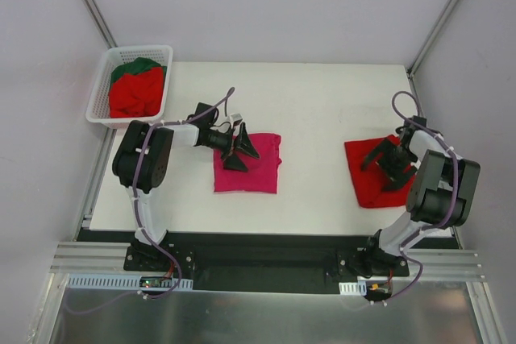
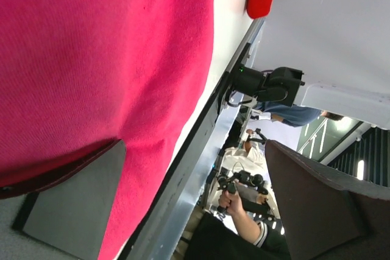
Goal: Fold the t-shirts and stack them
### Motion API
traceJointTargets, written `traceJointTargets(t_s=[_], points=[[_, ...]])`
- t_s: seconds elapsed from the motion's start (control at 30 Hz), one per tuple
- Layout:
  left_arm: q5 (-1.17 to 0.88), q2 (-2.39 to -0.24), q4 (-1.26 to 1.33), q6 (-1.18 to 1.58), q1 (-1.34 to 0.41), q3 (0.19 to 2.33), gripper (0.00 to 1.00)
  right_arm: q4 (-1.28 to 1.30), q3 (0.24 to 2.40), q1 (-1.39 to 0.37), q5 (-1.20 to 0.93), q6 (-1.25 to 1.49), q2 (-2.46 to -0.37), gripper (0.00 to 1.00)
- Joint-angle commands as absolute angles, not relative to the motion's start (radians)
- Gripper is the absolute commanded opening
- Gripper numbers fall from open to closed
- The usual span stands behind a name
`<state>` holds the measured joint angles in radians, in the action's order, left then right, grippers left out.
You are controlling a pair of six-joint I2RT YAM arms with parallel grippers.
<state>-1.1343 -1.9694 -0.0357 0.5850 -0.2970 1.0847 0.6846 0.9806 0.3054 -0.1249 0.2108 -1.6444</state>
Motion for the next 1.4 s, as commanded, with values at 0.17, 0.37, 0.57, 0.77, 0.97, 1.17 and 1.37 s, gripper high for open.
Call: traceJointTargets(t_s=[0.17, 0.37, 0.57, 0.77, 0.97, 1.17, 1.37], points=[[-1.098, -1.852, -0.051, 0.551, -0.29, 1.048, 0.99, 0.558, 1.091, 0.083, -0.262, 0.451, -1.784, 0.96], [-1.086, -1.858, -0.052, 0.557, -0.288, 1.083, 0.99, 0.523, 1.134, -0.038, -0.273, 0.601, -1.853, 0.96], [-1.081, -1.874, -0.051, 0.555, -0.29, 1.095, 0.99, 0.531, 1.192, -0.165, -0.273, 0.644, -1.917, 0.96], [-1.089, -1.873, -0.051, 0.549, -0.287, 1.098, 0.99, 0.612, 1.192, -0.235, -0.265, 0.611, -1.91, 0.95], [-1.098, -1.878, -0.051, 0.549, -0.282, 1.12, 0.99, 0.747, 1.151, -0.247, -0.241, 0.534, -1.849, 0.96], [-1.104, -1.885, -0.051, 0.546, -0.281, 1.141, 0.99, 0.847, 1.098, -0.248, -0.242, 0.503, -1.778, 0.96], [-1.109, -1.896, -0.051, 0.543, -0.279, 1.15, 0.99, 0.906, 1.1, -0.276, -0.23, 0.479, -1.727, 0.96]])
